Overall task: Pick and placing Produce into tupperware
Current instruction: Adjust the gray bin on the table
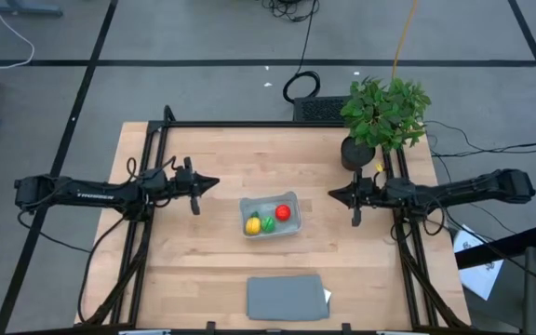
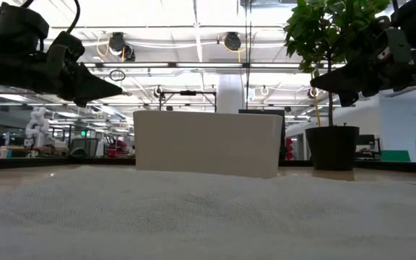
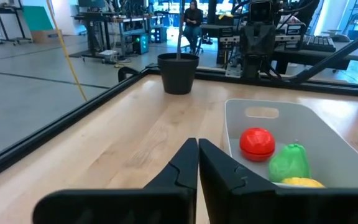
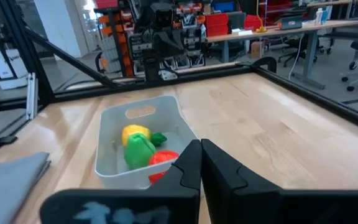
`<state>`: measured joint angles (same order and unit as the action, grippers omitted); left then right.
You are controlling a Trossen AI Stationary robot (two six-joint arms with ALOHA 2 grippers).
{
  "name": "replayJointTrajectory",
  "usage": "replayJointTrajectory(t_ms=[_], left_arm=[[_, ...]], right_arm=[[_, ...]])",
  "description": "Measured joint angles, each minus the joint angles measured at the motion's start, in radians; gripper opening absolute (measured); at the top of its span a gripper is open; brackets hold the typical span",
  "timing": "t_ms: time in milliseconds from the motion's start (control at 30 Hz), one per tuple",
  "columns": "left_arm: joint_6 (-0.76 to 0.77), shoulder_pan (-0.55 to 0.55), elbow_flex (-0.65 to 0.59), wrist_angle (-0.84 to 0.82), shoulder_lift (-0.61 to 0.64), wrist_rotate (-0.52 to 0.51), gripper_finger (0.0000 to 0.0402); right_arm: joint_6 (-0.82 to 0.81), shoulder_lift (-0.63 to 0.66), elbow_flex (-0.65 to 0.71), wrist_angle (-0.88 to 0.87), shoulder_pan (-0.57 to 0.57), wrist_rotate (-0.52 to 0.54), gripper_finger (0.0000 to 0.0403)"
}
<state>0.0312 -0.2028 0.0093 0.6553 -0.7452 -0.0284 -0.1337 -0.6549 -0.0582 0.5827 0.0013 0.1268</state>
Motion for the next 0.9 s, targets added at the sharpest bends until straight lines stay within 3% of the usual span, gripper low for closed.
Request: replayJointTrajectory(t_ms=[267, 700, 900], left_arm=[[-0.030, 0.000, 0.001, 0.000, 0.000, 0.000, 0.0009], [-0.031, 0.000, 0.001, 0.009, -0.001, 0.000, 0.0025], [-0.029, 0.000, 0.001, 0.009, -0.001, 0.000, 0.0026]], right_arm=[[0.000, -0.190, -0.018, 0.120, 0.000, 0.001, 0.0000], [0.026, -0.601, -0.224, 0.222, -0.002, -0.032, 0.0000], [0.042, -0.707, -0.287, 0.269, -0.029, -0.026, 0.0000]])
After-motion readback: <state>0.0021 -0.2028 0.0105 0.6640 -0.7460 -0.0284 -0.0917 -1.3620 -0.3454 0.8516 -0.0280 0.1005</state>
